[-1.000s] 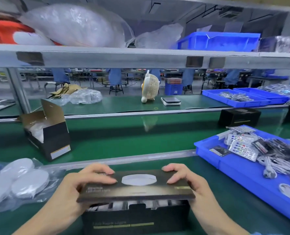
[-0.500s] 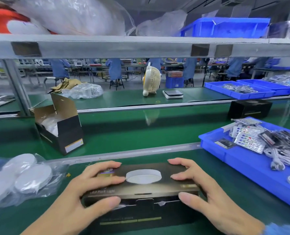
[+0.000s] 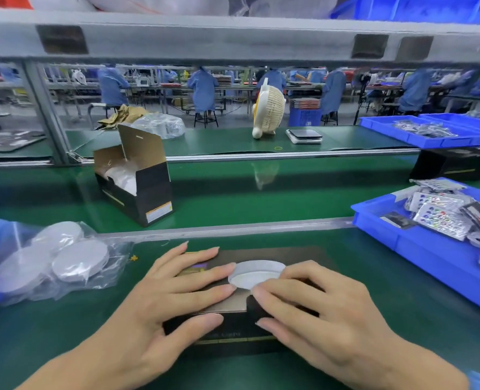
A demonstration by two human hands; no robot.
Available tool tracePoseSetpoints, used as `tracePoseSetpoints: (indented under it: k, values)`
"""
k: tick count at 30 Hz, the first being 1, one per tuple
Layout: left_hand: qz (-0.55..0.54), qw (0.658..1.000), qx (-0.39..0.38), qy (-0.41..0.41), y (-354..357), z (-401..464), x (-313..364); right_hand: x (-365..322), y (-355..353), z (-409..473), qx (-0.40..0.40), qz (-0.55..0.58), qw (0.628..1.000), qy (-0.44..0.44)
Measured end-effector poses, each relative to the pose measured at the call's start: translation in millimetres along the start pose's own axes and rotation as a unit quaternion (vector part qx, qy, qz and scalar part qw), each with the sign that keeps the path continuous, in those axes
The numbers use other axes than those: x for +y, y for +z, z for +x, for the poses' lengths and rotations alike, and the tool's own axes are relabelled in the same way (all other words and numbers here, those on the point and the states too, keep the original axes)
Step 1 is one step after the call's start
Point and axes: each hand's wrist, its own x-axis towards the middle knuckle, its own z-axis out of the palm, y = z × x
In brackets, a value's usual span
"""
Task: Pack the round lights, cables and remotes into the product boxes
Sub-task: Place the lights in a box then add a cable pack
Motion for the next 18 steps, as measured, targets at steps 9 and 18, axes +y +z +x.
tracePoseSetpoints:
  k: [9, 18]
  values:
    - [-0.012, 0.999, -0.043, -0.008, -7, -4, -1, -4, 5, -5, 0.038, 0.078, 0.996, 0.015]
    - [-0.128, 0.981, 0.024, -0.146, -45, 43, -52, 13, -5, 35, -0.213, -0.046, 0.952, 0.215]
